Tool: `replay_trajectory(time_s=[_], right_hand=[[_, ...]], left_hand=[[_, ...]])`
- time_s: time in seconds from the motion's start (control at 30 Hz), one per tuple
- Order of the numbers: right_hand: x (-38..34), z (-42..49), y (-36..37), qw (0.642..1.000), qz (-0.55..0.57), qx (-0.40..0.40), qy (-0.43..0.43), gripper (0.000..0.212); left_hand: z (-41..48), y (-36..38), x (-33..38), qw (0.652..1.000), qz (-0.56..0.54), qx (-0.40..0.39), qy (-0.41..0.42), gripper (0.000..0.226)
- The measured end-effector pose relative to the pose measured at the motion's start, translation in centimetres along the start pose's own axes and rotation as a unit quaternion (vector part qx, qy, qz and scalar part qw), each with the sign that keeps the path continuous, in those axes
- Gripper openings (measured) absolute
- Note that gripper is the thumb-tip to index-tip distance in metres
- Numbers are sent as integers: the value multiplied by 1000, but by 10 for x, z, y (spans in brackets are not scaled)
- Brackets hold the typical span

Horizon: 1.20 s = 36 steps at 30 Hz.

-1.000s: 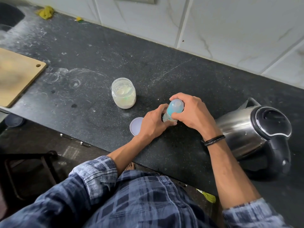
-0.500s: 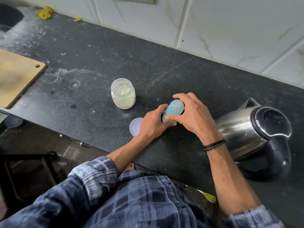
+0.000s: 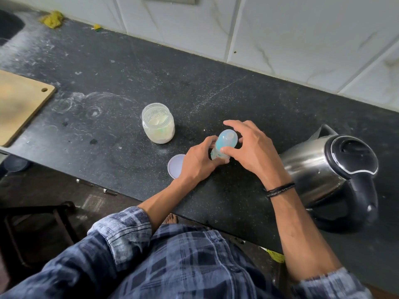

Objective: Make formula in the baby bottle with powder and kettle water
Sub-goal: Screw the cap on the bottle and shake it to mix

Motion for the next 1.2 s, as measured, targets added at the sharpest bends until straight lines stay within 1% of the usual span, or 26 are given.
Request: replay_trajectory(time_s=[0.1,0.2,0.27,0.33,0.43,0.5,0.57,0.63,0.7,0.8,0.93,1.03,1.13,1.2], right_hand=[[-1,1,2,1000,14,-5,-8,54],[0,4,2,1000,11,18,18,47],[2,6,3,999,-7,25,40,54],[4,7,6,998,-18,15,55,67],[2,3,5,999,-4,-2,36,81],[-1,0,1,1000,13,-6,4,78],[-4,-1,0,1000,6,-6,-12,68],[-4,-2,0,1000,-5,3,-7,60],[-3,-1,1,1000,2,8,9,56],[0,3,1,999,16,9,29,58],[-2,1,-1,1000,5,-12,14,77],[-3,-1,-1,1000,-17,-10,8,69],[-2,0,1,1000,-15,2,16,61],[-1,2,1,1000,-8,5,25,61]], left_hand=[[0,1,0,1000,-4,0,-4,71],[0,1,0,1000,-2,-1,-8,71],[0,0,-1,1000,2,-1,-11,70],[0,0,-1,1000,6,0,-12,67],[0,0,0,1000,8,1,-4,68],[0,1,0,1000,4,1,-2,70],[0,1,0,1000,1,2,-4,71],[0,1,0,1000,2,3,-5,72],[0,1,-1,1000,3,3,-7,72],[0,2,-1,1000,3,0,-8,71],[0,2,-1,1000,1,3,-3,72],[0,1,-2,1000,1,5,-7,72],[0,1,-2,1000,-3,5,-7,71],[0,1,-3,1000,-5,3,-8,71]])
Point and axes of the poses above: each hand's wrist, its own z-axis towards the middle knuckle, its own y-axis out of the palm, x = y × z, the point moved 6 cm from there along z, towards the middle knuckle, and after that the axes turned 7 degrees about -x, right-handed, at the moved point
